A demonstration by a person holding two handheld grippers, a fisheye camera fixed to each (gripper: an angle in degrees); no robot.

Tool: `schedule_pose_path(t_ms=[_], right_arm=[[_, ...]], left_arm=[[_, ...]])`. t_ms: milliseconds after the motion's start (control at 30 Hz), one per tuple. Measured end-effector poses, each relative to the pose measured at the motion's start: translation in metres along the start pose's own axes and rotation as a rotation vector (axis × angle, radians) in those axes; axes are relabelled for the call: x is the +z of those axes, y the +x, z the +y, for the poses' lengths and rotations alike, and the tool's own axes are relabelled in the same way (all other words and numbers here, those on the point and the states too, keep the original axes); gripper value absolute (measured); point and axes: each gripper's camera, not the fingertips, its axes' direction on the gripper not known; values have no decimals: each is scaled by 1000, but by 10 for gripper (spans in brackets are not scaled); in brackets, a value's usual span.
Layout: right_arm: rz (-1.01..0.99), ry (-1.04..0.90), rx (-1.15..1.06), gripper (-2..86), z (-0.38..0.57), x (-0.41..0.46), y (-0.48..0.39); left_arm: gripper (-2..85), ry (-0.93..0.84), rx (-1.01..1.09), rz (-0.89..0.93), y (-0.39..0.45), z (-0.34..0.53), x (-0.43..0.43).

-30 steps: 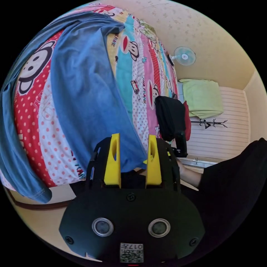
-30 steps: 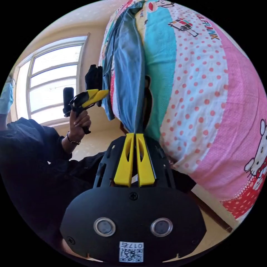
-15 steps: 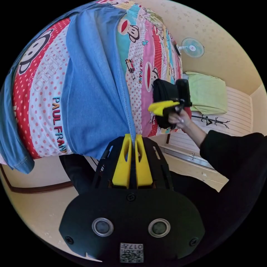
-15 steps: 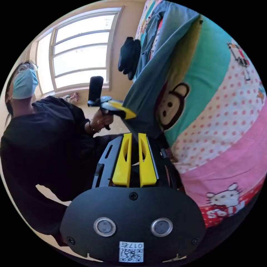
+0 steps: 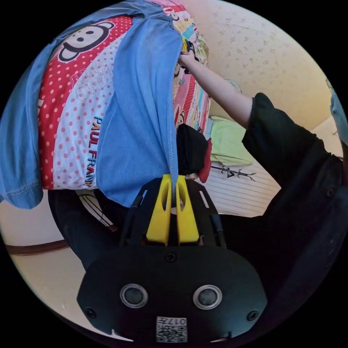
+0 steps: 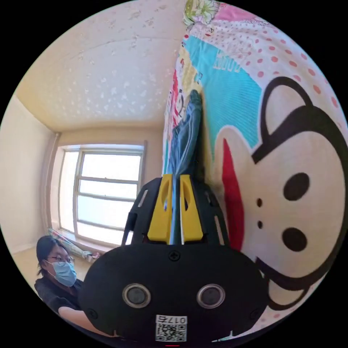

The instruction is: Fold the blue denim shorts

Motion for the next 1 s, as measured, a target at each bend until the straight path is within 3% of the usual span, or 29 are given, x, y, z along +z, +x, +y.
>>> schedule_pose_path(t_ms=[133, 267, 333, 400, 500, 567, 633, 700, 800, 933, 1000], right_arm=[[-231, 31, -78, 25, -20, 49, -51], [-277, -65, -118, 25, -27, 142, -91], [-288, -135, -126, 29, -20, 216, -100], [-256, -194, -94, 36, -12, 271, -93], [-123, -326, -33, 75, 5, 339, -68], [-108, -343, -32, 93, 17, 350, -64], [-175, -449, -83, 108, 41, 344, -73], [-141, -567, -176, 118, 72, 321, -87], [87, -682, -300, 124, 147, 252, -101], [339, -673, -173, 135, 266, 146, -75], [366, -629, -56, 145, 318, 111, -58]], left_arm=[[-10, 95, -45, 260, -28, 14, -73], [-9, 298, -124, 540, -76, 29, -149], [-8, 390, -157, 577, -99, 35, -181], [-5, 451, -175, 546, -123, 39, -214], [4, 499, -276, 342, -161, 46, -262], [33, 496, -369, 141, -182, 57, -288], [57, 469, -435, 59, -190, 63, -297], [73, 473, -427, 19, -186, 63, -302], [90, 490, -344, -77, -164, 44, -309], [129, 482, -181, -228, -129, -10, -308], [137, 474, -144, -254, -123, -31, -300]])
